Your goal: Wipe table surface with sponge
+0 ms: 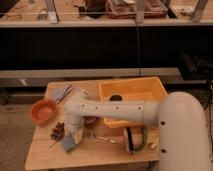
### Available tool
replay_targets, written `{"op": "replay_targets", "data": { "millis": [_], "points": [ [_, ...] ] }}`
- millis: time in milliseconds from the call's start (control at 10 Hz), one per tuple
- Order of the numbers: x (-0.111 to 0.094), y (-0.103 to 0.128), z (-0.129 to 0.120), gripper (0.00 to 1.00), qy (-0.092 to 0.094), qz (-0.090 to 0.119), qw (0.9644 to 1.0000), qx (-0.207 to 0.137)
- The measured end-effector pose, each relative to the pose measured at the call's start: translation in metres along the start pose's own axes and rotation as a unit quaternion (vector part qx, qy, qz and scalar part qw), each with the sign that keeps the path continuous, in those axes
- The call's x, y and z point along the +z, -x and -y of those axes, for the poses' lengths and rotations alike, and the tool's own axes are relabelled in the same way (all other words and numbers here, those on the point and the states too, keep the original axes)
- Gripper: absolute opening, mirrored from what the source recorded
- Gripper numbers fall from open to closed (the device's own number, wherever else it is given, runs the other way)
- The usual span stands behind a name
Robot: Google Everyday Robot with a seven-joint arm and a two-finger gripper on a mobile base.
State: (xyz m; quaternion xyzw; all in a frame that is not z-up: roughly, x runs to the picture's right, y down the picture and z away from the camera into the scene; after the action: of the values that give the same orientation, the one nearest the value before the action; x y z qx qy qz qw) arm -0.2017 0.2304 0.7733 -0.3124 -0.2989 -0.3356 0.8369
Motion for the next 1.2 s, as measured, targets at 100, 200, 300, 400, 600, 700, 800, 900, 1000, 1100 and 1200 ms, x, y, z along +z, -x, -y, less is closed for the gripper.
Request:
{"op": "replay_targets", "data": {
  "millis": [100,200,300,400,600,700,800,900,1000,1100,1200],
  "points": [
    [-0.003,0.006,0.01,0.0,-0.003,-0.001,1.0,-0.006],
    [-0.003,0.019,0.024,0.0,-0.002,-0.001,0.9998,-0.019],
    [0.0,0.031,0.035,0.0,-0.001,0.0,0.9995,-0.032],
    [0.003,0.044,0.042,0.0,0.002,0.003,0.999,-0.045],
    [0.017,0.078,0.043,0.0,0.012,0.019,0.9967,-0.078],
    [0.02,0.086,0.037,0.0,0.015,0.025,0.9959,-0.086],
    [0.025,0.097,0.025,0.0,0.02,0.031,0.9944,-0.099],
    [0.028,0.102,0.009,0.0,0.025,0.034,0.9936,-0.105],
    [0.029,0.1,-0.003,0.0,0.028,0.033,0.9935,-0.105],
    [0.028,0.095,-0.018,0.0,0.032,0.03,0.9938,-0.102],
    [0.025,0.084,-0.038,0.0,0.037,0.026,0.9945,-0.094]
  ]
}}
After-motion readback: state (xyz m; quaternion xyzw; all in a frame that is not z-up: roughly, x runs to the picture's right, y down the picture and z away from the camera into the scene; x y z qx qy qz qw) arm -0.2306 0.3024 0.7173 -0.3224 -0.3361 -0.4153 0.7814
